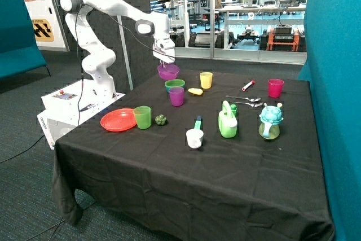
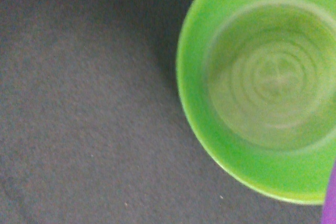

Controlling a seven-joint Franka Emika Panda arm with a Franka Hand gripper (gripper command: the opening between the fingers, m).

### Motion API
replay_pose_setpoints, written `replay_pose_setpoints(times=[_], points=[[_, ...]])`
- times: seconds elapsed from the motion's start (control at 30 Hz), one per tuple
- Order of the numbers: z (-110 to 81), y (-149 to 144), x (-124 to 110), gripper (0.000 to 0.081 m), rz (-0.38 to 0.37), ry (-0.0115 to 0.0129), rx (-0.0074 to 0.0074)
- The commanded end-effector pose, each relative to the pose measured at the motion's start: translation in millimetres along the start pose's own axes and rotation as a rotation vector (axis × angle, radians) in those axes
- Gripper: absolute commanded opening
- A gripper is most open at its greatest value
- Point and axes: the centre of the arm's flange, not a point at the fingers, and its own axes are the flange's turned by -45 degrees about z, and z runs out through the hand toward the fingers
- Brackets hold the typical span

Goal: Stack the bowls

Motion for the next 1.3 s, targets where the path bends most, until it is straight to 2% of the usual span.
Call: replay_pose_setpoints(times=[0.0, 0.3, 0.83, 1.27], points=[[3.9, -18, 23, 0.0, -0.059, 0.0026, -0.0028], [9.1, -34, 41, 0.0, -0.11, 0.0025, -0.0028], [29.8, -30, 51, 0.0, -0.094, 0.0025, -0.0028], [46.1, -14, 54, 0.0, -0.054, 0.0026, -0.0028]])
